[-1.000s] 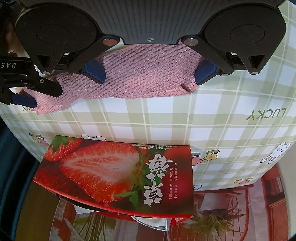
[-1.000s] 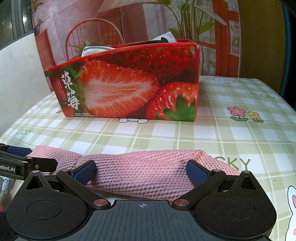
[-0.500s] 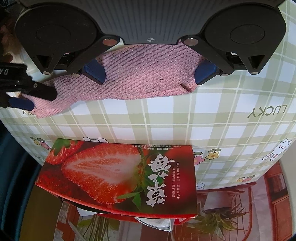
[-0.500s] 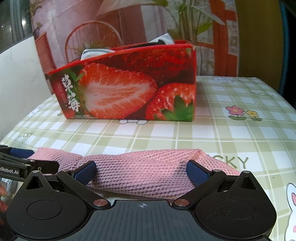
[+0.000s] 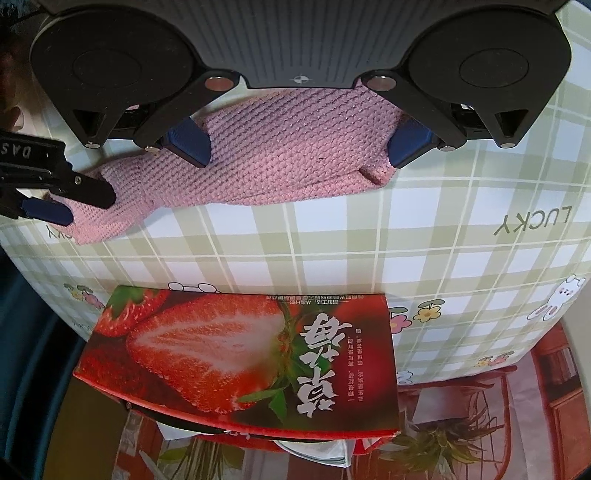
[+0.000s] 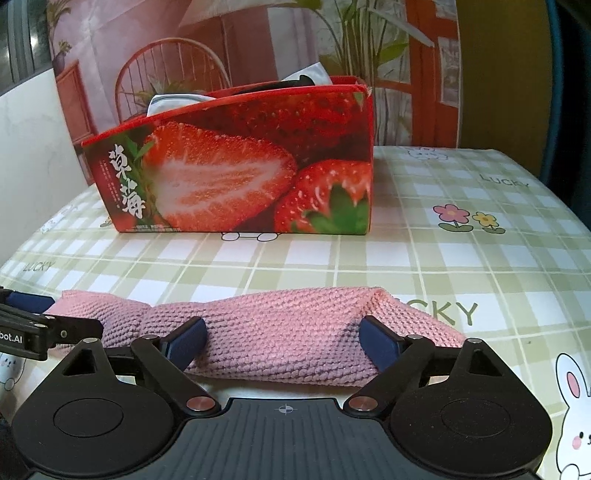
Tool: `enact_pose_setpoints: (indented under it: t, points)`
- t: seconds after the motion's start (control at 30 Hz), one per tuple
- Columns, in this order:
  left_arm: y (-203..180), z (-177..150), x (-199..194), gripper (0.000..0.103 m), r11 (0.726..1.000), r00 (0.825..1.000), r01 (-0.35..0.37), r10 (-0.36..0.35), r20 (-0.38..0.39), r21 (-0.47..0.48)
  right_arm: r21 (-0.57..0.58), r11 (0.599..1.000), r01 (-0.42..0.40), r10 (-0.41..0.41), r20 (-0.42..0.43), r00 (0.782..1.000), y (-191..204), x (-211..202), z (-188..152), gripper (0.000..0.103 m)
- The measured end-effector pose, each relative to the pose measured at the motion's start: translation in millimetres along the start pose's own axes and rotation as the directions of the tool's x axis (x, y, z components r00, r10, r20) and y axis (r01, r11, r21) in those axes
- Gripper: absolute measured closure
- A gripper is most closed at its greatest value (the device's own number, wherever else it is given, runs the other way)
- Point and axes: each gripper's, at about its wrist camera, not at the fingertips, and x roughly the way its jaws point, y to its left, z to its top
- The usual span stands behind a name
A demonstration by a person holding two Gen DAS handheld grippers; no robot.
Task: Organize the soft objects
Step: 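Close both grippers on the pink knitted cloth, pinching it together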
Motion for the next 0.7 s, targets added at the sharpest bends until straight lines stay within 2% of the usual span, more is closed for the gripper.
enact_pose_setpoints:
  t: [0.1, 0.23, 0.37, 0.57, 0.63, 0.7]
  points:
    - [-1, 0, -9, 0.005, 1.000, 1.000, 0.017, -0.017, 0.008, 0.006, 0.005, 1.000, -0.011, 0.011, -0.009, 1.000, 0, -1, 1, 0.023]
    - [4, -1, -17, 0.014, 0.996, 0.997, 0.080, -0.079, 0.016, -0.045, 0.001, 1.000, -0.021, 0.021, -0.020, 1.000, 3, -2, 2, 0.031]
    - [7, -2, -17, 0.032, 0.993, 0.995, 0.100, -0.099, 0.018, -0.067, 0.000, 0.999, -0.049, 0.049, -0.027, 0.998, 4, -4, 2, 0.045]
    - [6, -2, -20, 0.034, 0.992, 0.993, 0.110, -0.108, 0.037, -0.053, 0.011, 0.997, -0.079, 0.080, -0.034, 0.996, 6, -5, 2, 0.057]
    - [8, 0, -21, 0.034, 0.995, 0.996, 0.082, -0.080, 0.049, -0.058, 0.011, 0.996, -0.086, 0.086, -0.036, 0.996, 6, -5, 2, 0.057]
    - [11, 0, -24, 0.034, 0.997, 0.998, 0.025, -0.021, 0.060, -0.073, 0.010, 0.996, -0.085, 0.086, -0.035, 0.996, 6, -4, 2, 0.057]
